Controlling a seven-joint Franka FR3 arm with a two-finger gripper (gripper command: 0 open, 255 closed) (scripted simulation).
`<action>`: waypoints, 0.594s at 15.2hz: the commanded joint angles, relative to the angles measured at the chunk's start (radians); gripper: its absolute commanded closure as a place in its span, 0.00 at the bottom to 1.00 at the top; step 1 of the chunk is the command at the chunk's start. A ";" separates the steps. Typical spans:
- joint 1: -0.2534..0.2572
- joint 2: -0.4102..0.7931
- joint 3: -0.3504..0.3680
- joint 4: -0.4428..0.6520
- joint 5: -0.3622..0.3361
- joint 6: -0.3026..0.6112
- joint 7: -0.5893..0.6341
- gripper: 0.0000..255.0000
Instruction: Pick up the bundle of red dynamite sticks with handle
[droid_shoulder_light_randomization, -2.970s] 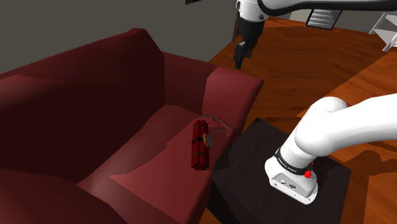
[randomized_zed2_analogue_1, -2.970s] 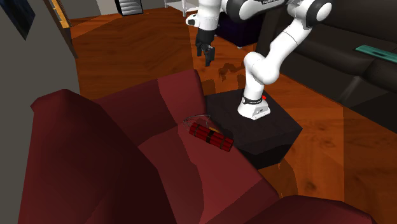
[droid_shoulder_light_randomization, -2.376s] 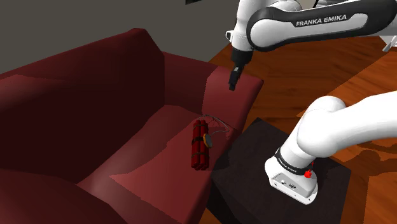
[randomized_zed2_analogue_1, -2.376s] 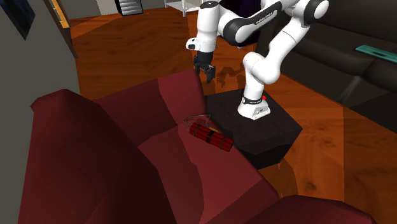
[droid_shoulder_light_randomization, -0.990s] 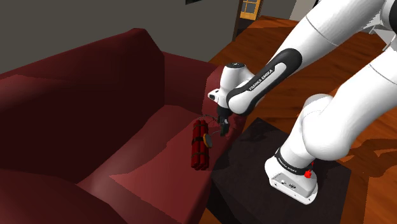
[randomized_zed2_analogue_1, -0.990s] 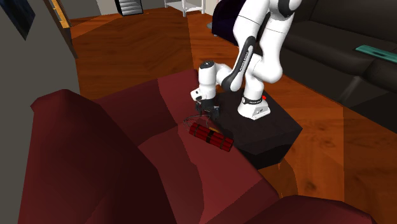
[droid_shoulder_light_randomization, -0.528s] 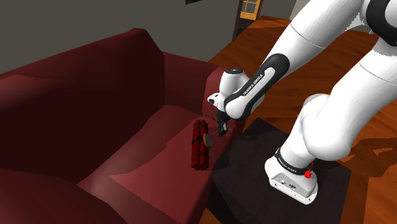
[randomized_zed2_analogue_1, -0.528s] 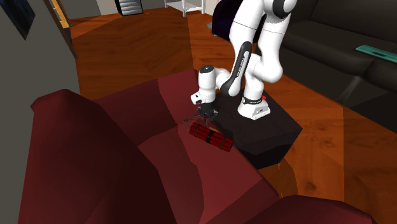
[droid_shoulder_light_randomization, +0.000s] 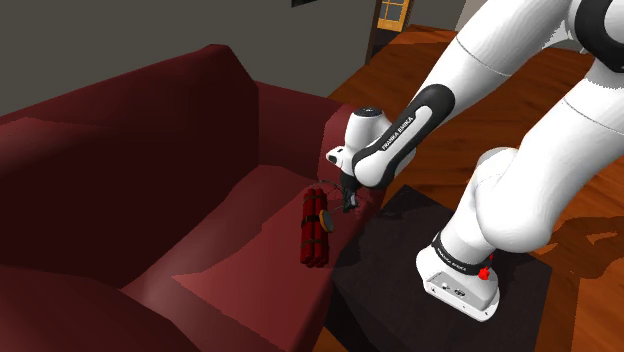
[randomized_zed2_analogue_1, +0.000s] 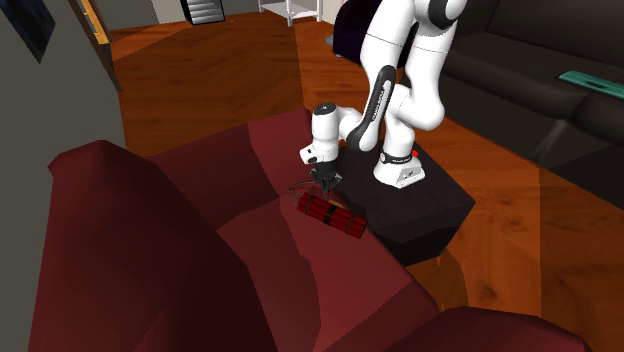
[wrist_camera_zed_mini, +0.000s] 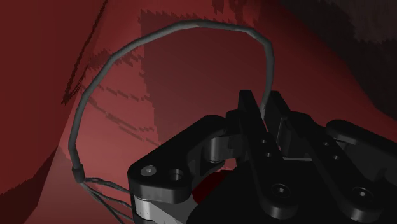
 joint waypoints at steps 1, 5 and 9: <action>-0.006 -0.023 0.005 -0.001 -0.016 -0.021 0.014 1.00; -0.031 -0.108 0.018 0.001 -0.060 -0.106 0.048 1.00; -0.048 -0.186 0.029 0.008 -0.086 -0.191 0.070 1.00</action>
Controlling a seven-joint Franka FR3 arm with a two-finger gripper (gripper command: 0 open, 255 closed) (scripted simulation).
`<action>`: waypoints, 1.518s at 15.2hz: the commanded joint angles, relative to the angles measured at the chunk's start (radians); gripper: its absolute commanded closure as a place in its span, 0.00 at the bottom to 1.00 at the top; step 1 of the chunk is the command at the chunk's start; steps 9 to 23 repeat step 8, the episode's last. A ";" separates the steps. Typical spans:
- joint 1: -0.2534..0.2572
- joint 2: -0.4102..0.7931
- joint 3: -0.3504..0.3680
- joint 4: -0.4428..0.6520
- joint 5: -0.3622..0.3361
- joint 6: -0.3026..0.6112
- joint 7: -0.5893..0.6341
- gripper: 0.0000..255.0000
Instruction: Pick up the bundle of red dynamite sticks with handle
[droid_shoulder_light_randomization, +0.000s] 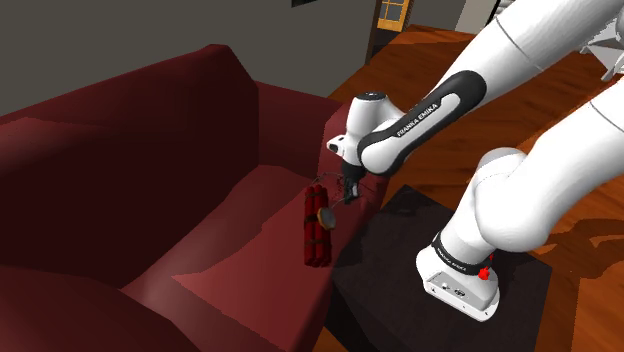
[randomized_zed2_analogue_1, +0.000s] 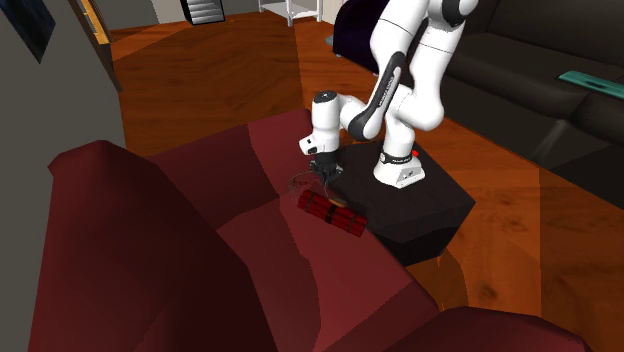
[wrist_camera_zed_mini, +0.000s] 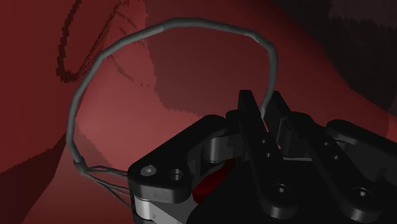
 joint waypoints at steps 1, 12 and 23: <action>-0.010 -0.044 0.005 0.003 -0.013 -0.047 0.009 1.00; -0.023 -0.132 0.016 0.022 -0.030 -0.154 0.026 1.00; -0.023 -0.132 0.016 0.022 -0.030 -0.154 0.026 1.00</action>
